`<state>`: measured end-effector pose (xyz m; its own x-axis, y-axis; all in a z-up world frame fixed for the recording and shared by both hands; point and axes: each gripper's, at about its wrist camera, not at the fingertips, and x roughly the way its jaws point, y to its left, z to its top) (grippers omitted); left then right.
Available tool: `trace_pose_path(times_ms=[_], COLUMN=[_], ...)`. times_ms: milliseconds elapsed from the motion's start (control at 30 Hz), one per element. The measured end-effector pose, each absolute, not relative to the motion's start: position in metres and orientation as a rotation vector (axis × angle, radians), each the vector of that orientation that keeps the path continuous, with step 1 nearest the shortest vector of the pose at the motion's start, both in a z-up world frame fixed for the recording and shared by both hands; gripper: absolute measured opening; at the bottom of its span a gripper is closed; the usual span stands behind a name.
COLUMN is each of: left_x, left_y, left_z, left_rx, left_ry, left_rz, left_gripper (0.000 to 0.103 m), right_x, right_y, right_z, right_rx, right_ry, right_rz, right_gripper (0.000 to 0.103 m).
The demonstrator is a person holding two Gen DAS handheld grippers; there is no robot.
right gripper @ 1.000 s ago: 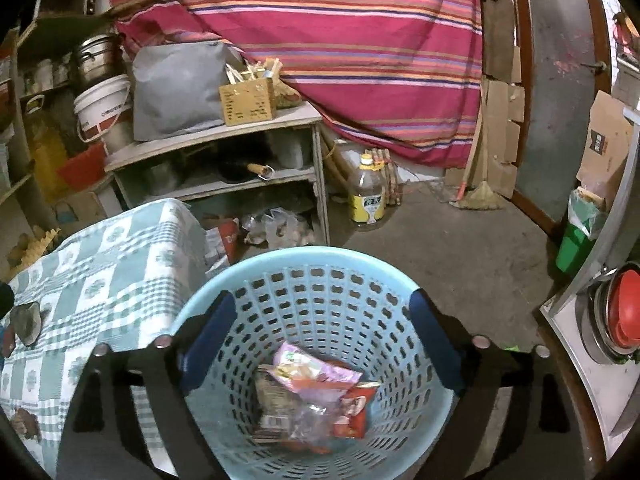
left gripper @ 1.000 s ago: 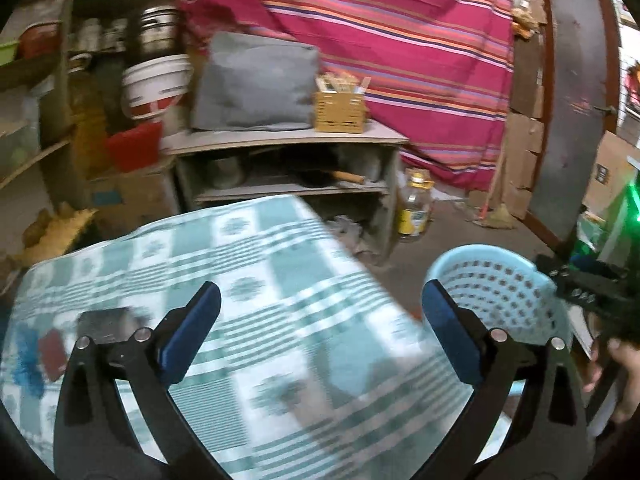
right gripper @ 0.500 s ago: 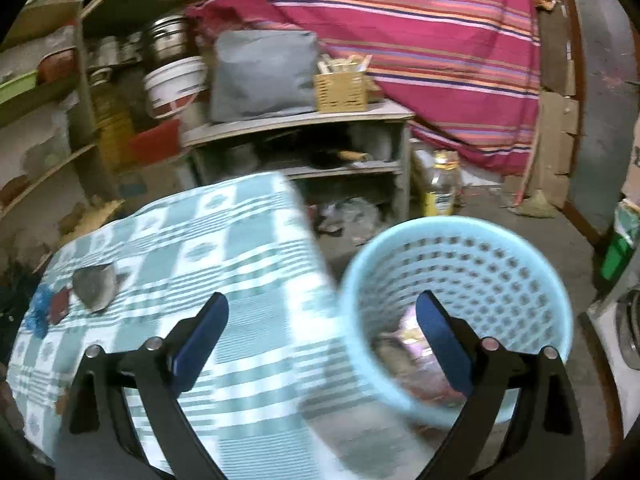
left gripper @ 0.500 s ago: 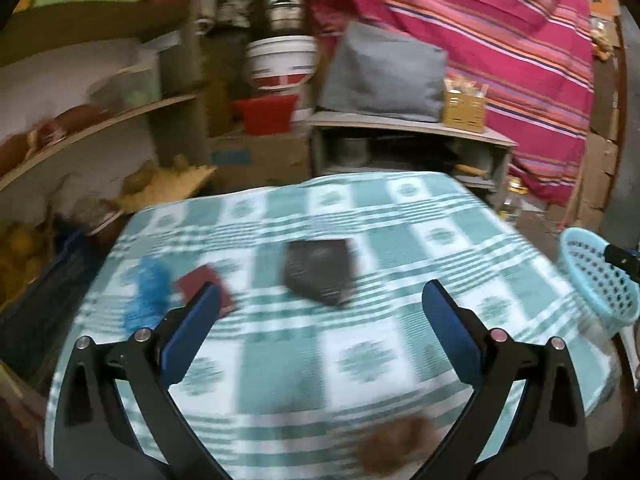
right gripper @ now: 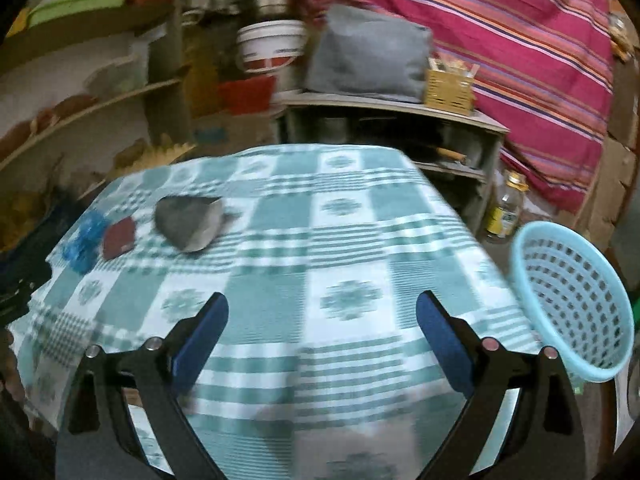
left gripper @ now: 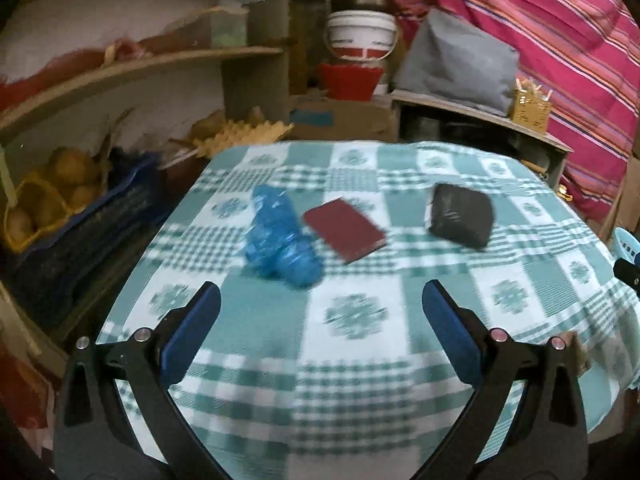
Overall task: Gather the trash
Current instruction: 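Grasp the brown crumpled paper with the right tool while the left tool grasps the blue plastic bag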
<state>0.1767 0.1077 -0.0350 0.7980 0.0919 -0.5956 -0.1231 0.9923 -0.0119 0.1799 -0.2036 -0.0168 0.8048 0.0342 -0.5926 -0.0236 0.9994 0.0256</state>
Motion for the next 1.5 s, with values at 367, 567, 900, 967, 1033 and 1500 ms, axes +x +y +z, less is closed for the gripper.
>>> trace_pose_path(times_ms=[367,567,900,967,1033,1500], left_x=[0.178,0.183,0.221,0.231,0.242,0.284], left_y=[0.141,0.149,0.159,0.157,0.154,0.134], left_z=[-0.048,-0.055,-0.06,-0.061,-0.06,-0.073], left_rx=[-0.07,-0.061,-0.099,-0.093,-0.088,-0.071], left_ry=[0.67,0.689,0.746,0.754,0.756,0.834], left_rz=[0.168,0.177,0.144,0.146,0.151,0.109], left_gripper=[0.097,0.097,0.097,0.097,0.097,0.051], right_x=[0.173,0.169,0.159,0.162,0.168,0.2], right_y=[-0.125,-0.105,-0.097,-0.099,-0.103,-0.161], right_z=[-0.039,-0.06,-0.066,-0.063,-0.061,-0.042], right_rx=[-0.092,-0.158,-0.159,-0.156,-0.139,-0.057], right_ry=[0.682,0.731,0.702,0.693,0.7,0.685], right_rz=[0.165,0.17,0.226,0.229,0.235,0.153], right_gripper=[0.093,0.093,0.045,0.044,0.043,0.042])
